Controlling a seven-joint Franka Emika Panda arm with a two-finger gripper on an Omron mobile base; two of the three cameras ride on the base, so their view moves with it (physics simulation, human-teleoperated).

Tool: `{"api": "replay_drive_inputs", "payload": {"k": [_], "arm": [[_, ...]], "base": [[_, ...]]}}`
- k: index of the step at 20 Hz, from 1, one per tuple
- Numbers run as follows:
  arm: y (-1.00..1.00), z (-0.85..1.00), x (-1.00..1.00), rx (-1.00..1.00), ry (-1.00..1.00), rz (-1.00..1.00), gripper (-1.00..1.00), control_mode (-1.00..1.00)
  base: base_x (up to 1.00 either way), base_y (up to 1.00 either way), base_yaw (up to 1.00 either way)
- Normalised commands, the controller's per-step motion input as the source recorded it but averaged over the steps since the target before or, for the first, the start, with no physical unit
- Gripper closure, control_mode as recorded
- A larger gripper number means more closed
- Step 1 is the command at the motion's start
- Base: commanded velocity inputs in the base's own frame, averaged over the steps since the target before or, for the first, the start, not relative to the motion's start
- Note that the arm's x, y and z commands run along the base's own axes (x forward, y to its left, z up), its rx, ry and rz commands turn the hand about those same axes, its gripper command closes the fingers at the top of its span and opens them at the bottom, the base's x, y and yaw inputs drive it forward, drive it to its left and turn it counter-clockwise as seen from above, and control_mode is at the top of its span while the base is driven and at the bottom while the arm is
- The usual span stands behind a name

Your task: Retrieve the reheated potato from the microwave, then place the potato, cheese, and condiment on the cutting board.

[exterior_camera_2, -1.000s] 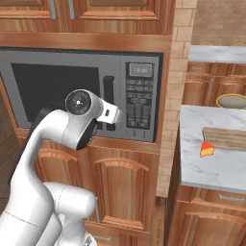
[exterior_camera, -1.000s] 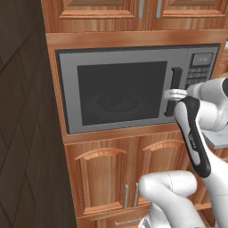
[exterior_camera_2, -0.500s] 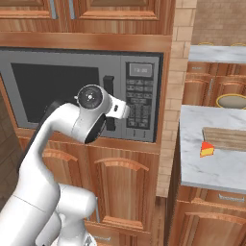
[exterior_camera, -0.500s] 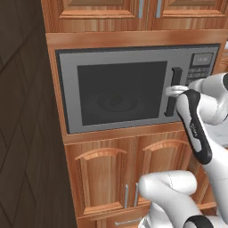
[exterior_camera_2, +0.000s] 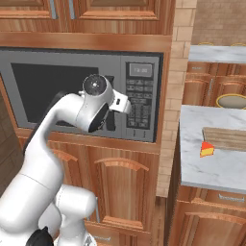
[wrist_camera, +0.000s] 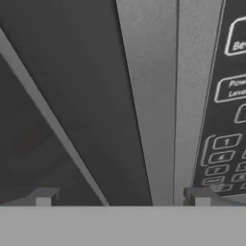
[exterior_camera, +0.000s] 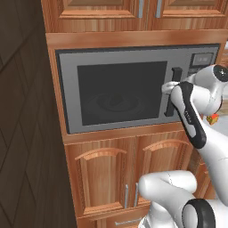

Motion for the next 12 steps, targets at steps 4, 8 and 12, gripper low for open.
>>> {"api": "replay_drive_inputs", "payload": {"k": [4, 8, 12], "arm": [[0.0, -0.06, 0.3, 0.0, 0.04, 0.0, -1.0, -1.0], [0.01, -0.12, 0.23, 0.0, -0.01, 0.0, -1.0, -1.0], [0.09, -0.22, 0.19, 0.0, -0.08, 0.0, -1.0, -1.0]], "base": [[0.0, 0.0, 0.0], [0.0, 0.0, 0.0], [0.0, 0.0, 0.0]]}}
